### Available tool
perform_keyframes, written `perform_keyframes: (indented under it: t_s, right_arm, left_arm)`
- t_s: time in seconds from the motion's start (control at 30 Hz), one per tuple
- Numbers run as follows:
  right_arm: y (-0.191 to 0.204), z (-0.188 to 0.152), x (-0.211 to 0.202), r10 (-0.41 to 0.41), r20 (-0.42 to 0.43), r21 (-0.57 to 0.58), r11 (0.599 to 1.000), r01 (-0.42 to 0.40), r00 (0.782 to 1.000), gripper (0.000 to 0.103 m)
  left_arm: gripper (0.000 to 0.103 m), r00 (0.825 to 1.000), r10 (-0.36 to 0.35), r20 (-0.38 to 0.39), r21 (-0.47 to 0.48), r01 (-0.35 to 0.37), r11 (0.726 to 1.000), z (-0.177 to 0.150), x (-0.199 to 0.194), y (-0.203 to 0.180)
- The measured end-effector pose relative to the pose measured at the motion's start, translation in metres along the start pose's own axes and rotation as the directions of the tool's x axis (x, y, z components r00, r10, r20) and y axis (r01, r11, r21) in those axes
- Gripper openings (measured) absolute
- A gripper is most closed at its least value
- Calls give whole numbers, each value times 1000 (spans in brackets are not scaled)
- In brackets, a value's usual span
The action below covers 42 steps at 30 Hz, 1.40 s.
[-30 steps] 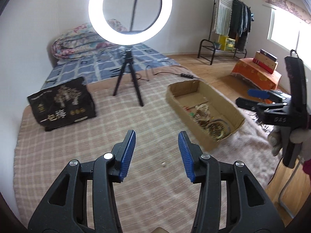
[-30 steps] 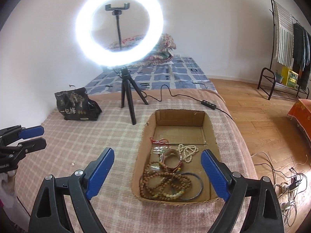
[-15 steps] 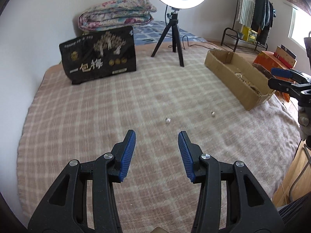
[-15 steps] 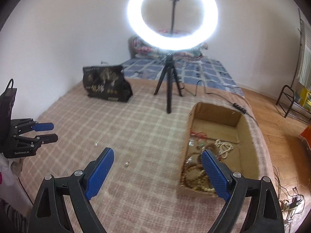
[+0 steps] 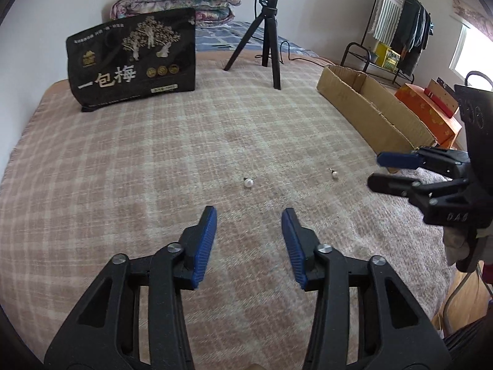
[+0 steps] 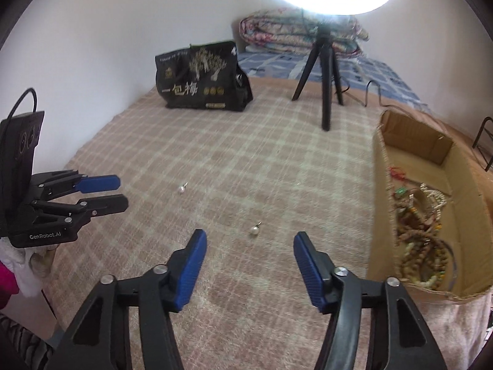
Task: Organize jewelry
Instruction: 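Move both tools back over the loose pearl earrings on the blanket, then grasp a pearl earring with the left tool while the right tool grasps another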
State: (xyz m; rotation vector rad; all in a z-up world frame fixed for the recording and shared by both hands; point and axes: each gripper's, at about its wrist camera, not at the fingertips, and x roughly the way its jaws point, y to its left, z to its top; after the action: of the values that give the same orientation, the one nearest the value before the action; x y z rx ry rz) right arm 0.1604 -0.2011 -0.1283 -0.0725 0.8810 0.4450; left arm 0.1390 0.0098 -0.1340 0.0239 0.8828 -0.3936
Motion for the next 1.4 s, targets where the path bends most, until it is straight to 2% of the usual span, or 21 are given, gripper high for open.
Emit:
perform_keyframes:
  t_s: [0.03,0.13,0.2,0.3,0.67,0.73,0.93,1.27,1.4]
  right_arm:
    - [0,0,5,5,-9,-1,1000,-5,1000,52]
    - [1,-1,18,19,-33,-6,1000,-19,999,43]
    - [0,0,23,14,-37,-3,1000,-14,999,41]
    - [-3,1,31,13,-46,8,1000,-13,999,38]
    - [-7,2,46,21,-62,30,999,-19,998,33]
    - [-6,4,47,20,-61,27,999,-18,998,31]
    - [-6,6,52,4,-64,24,1000,-3,998,27]
    - [-5,2,53,-31,-61,-3,1000,31,998,19]
    - [-5,1,52,-30,-55,-3,1000,29,998,9]
  left_arm:
    - [34,1000,-4,-6,0,4,1000,1,5,-1]
    - [34,1000,-18,-12,-14,17,1000,4,18,-2]
    - [34,1000,-27,-15,-29,27,999,8,27,-2]
    - [25,999,-31,-21,-39,30,999,12,36,-1]
    - [25,999,-13,-43,-68,11,998,21,61,6]
    - [19,999,-13,-51,-70,9,997,21,64,6]
    - [18,999,-4,-52,-60,1,998,21,68,4]
    - [9,999,3,-50,-68,-6,998,21,71,6]
    - [7,999,6,-47,-68,-9,998,21,70,7]
